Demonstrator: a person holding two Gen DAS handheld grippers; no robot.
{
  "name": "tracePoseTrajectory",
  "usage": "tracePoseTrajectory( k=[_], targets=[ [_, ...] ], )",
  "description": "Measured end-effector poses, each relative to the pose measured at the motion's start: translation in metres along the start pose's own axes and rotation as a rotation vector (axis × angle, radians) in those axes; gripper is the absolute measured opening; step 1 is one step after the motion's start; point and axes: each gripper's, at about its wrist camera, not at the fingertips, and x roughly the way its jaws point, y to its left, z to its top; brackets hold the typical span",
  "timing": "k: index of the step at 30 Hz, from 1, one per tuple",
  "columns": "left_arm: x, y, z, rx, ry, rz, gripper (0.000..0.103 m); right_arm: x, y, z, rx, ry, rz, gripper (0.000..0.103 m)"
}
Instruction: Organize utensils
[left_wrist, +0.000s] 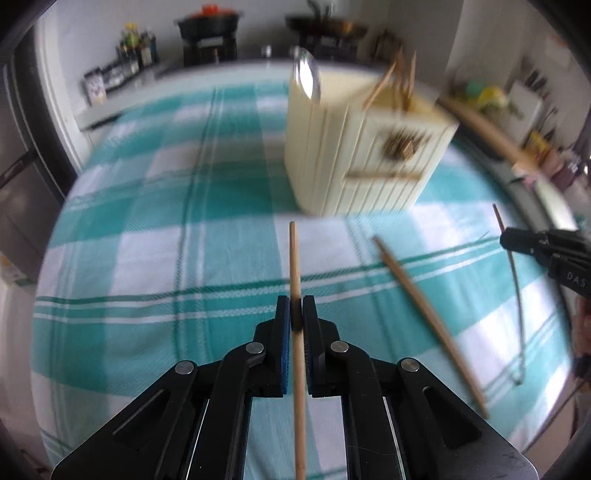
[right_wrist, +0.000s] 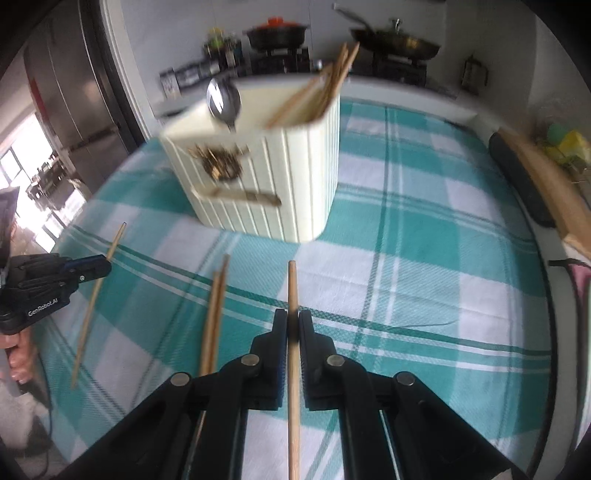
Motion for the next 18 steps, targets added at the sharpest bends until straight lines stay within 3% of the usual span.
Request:
tracePoseTrajectory(
  k=[7,18],
  targets=[
    [-0.097,0.006,-0.005,-0.025,-0.193,-0.108,0.005,-0.1,0.009,-0.015,-0.006,-0.185,0.03,0.006],
    [-0.145,0.012,-0.001,-0.051,-0.3,-0.154,0.005,-0.16,0.023,-0.005,-0.008,-0.39,0.01,0.006]
  ],
)
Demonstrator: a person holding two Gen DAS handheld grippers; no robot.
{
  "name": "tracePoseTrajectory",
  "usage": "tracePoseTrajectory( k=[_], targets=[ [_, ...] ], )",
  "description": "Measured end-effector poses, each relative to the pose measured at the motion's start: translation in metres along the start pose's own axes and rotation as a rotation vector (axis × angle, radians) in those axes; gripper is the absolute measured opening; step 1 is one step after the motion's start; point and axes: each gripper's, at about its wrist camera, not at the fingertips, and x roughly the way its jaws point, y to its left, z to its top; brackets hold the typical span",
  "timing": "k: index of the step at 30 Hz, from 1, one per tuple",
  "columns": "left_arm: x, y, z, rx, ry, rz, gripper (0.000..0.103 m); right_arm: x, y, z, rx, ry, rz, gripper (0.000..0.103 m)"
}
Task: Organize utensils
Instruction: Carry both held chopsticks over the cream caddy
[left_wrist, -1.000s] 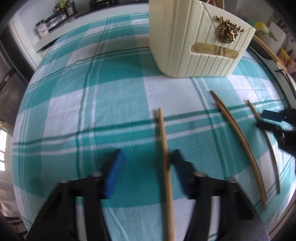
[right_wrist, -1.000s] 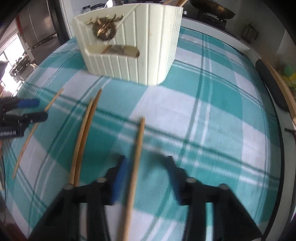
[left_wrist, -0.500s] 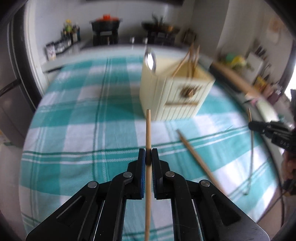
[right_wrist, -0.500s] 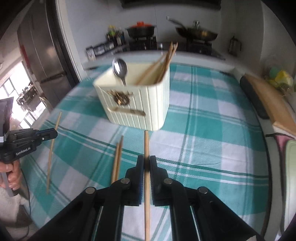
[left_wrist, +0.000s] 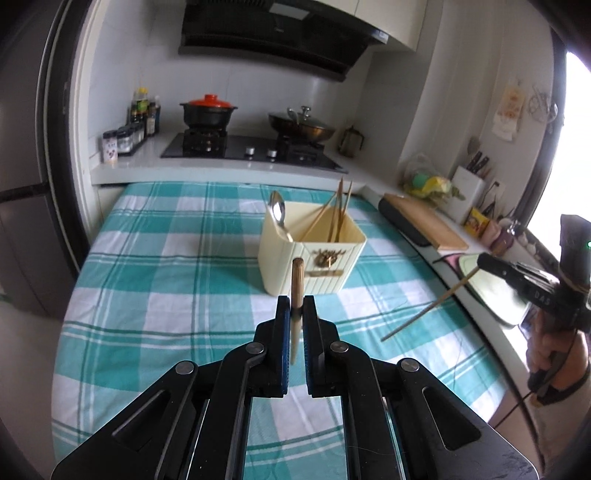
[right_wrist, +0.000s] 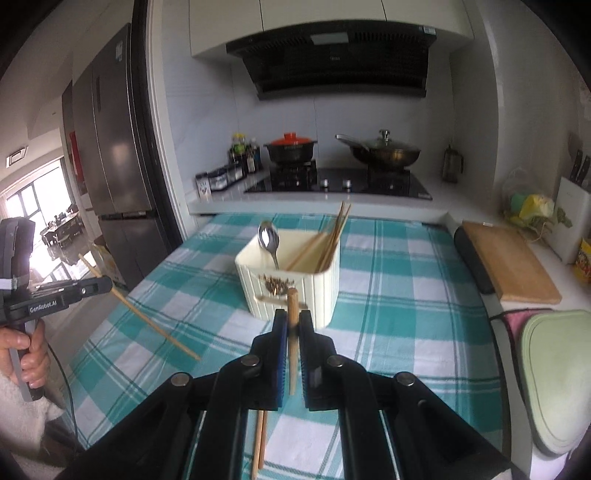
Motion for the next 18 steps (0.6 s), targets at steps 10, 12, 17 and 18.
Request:
tracePoseTrajectory(
  k=[10,12,17,18],
  targets=[
    [0.0,0.007,0.037,-0.009,0.009,-0.024,0.005,0.009,-0.004,0.053,-0.023,-0.046,-0.013,0.006],
    [-0.001,0.005,0.052,-0.007,-0.007,-0.033,0.005,0.012,-0.005,0.065,-0.03,-0.059,-0.017,0.006],
    [-0.002,-0.011,0.104,0.03,-0.099,-0.026,0.005,0.02,-0.006,0.107,-0.038,-0.124,-0.026,0.006],
    [-0.001,-0.015,0.114,0.036,-0.122,-0.02,0.005,0.02,-0.005,0.112,-0.039,-0.137,-0.027,0.006]
  ],
)
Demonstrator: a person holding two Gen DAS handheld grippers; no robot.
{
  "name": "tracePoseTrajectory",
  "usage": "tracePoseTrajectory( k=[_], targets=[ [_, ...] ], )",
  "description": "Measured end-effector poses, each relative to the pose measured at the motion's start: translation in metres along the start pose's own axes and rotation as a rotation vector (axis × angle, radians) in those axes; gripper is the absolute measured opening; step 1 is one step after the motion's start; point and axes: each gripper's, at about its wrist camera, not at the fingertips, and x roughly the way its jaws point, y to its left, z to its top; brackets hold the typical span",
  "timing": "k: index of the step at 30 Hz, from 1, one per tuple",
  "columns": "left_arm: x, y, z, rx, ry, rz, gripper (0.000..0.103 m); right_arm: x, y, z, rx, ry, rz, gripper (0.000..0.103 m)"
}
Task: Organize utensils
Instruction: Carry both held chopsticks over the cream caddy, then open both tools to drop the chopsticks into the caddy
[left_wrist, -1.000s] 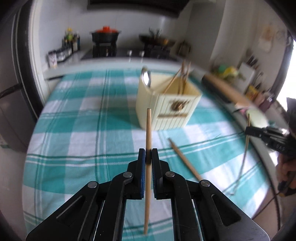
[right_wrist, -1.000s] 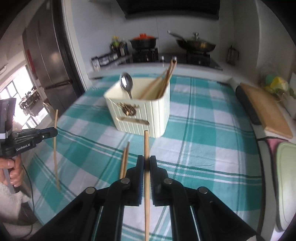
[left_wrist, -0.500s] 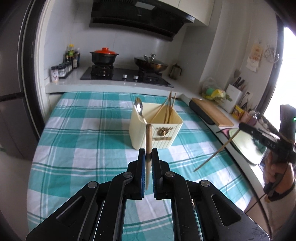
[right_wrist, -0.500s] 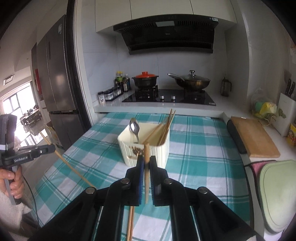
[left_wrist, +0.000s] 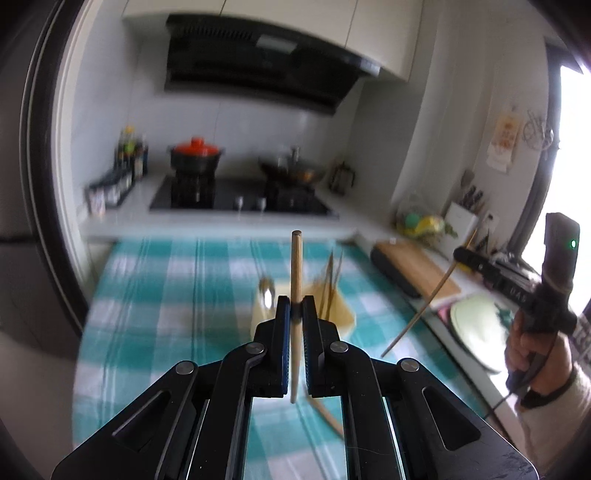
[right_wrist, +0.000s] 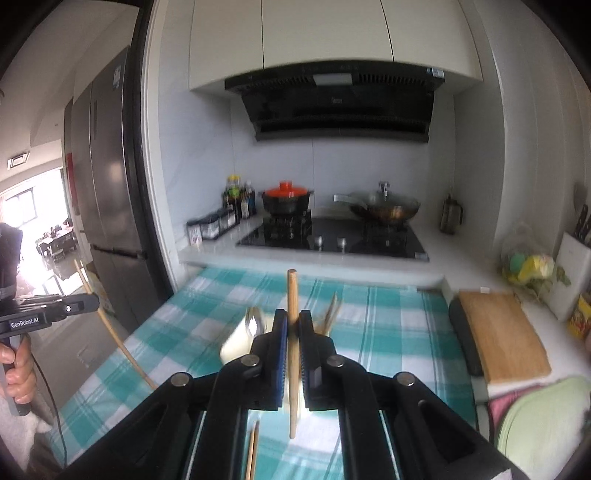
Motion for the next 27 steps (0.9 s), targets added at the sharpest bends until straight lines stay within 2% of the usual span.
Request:
tracePoseTrajectory(
  k=[5,7,9,11,17,21,22,24,25,26,27],
  targets=[
    [0.033,-0.015,0.04,0.023,-0.1,0.05,0.005,0.021,-0.001,0.031,0.011,-0.128,0.0,0.006],
    [0.053,-0.017,0.045,0.022,-0.104,0.066,0.005,0.038,0.002,0.034,0.004,-0.152,0.002,0.006],
    [0.08,-0.016,0.045,0.013,-0.075,0.068,0.005,0.056,0.002,0.031,0.008,-0.139,0.012,0.006],
    [0.111,-0.012,0.039,-0.002,-0.013,0.065,0.005,0.082,0.001,0.025,0.025,-0.088,0.03,0.006],
    [0.189,0.001,0.01,-0.029,0.215,0.069,0.005,0.167,-0.004,-0.009,0.067,0.159,0.088,0.006],
    [0.214,0.004,-0.006,-0.044,0.304,0.077,0.005,0.199,-0.011,-0.025,0.114,0.236,0.12,0.01],
    [0.216,0.003,-0.008,-0.048,0.315,0.082,0.008,0.205,-0.012,-0.026,0.123,0.248,0.128,0.01],
    [0.213,0.002,-0.009,-0.057,0.321,0.089,0.027,0.208,-0.015,-0.028,0.144,0.257,0.126,0.03],
    [0.21,0.002,-0.009,-0.059,0.318,0.093,0.05,0.204,-0.018,-0.027,0.163,0.24,0.114,0.043],
    [0.202,0.003,-0.009,-0.058,0.306,0.101,0.064,0.199,-0.02,-0.026,0.176,0.221,0.108,0.046],
    [0.191,0.003,-0.01,-0.05,0.289,0.108,0.067,0.194,-0.022,-0.025,0.18,0.211,0.105,0.046]
  ],
)
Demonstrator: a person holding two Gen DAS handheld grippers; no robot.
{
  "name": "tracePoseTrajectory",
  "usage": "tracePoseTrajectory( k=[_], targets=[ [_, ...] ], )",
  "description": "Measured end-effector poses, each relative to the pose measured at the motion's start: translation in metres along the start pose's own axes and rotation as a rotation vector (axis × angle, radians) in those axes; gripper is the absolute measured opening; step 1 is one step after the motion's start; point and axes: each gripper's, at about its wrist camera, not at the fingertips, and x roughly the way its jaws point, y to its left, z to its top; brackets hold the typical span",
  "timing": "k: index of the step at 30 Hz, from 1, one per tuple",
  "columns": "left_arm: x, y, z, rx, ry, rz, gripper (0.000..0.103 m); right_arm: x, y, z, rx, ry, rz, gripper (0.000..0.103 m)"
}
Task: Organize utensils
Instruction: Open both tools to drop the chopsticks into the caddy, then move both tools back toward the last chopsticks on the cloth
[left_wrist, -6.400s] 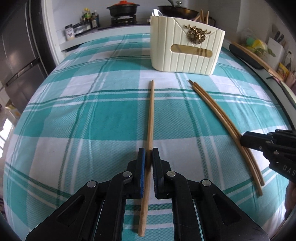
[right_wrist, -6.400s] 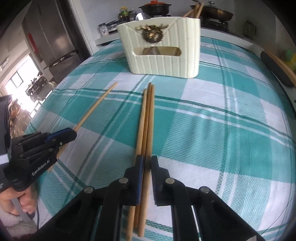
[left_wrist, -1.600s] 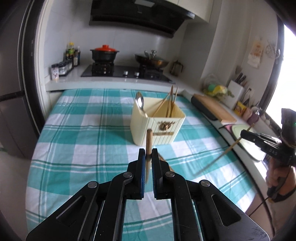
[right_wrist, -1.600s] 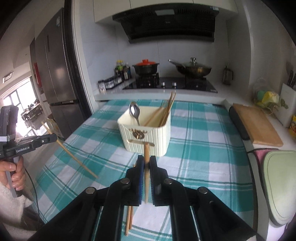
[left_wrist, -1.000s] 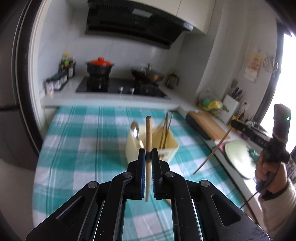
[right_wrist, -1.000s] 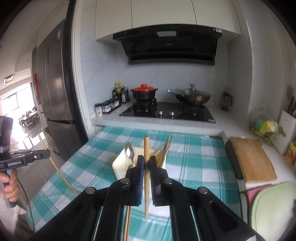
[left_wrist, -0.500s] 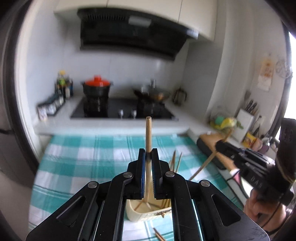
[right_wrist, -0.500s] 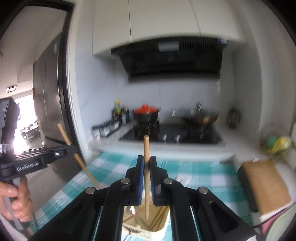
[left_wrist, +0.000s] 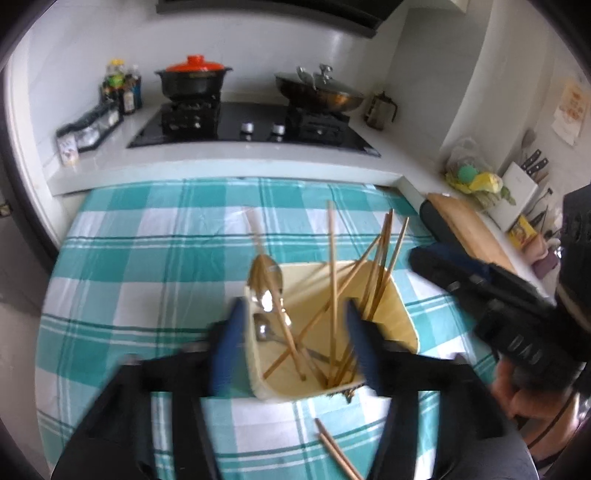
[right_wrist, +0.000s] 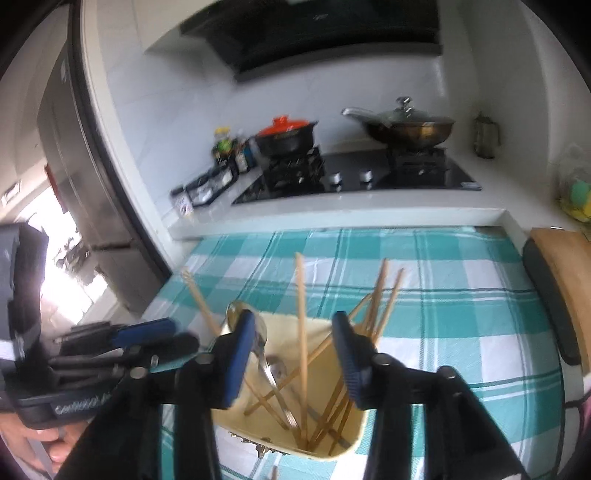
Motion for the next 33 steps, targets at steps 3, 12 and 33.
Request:
tracePoseTrajectory(
  k=[3,12,33],
  targets=[
    [-0.021,0.003,-0.016,0.043,0.009,0.026,0.076,-0.028,0.0,-0.004,-0.041,-0.017,-0.018,0.046],
    [-0.029,0.02,-0.159,-0.015,0.156,0.029,0.089,-0.079,-0.024,-0.164,-0.232,0.258,-0.136,0.049],
    [0.032,-0.072,-0.246,-0.071,0.161,0.147,0.089,-0.118,-0.046,-0.313,-0.07,0.204,-0.301,0.049]
  ],
)
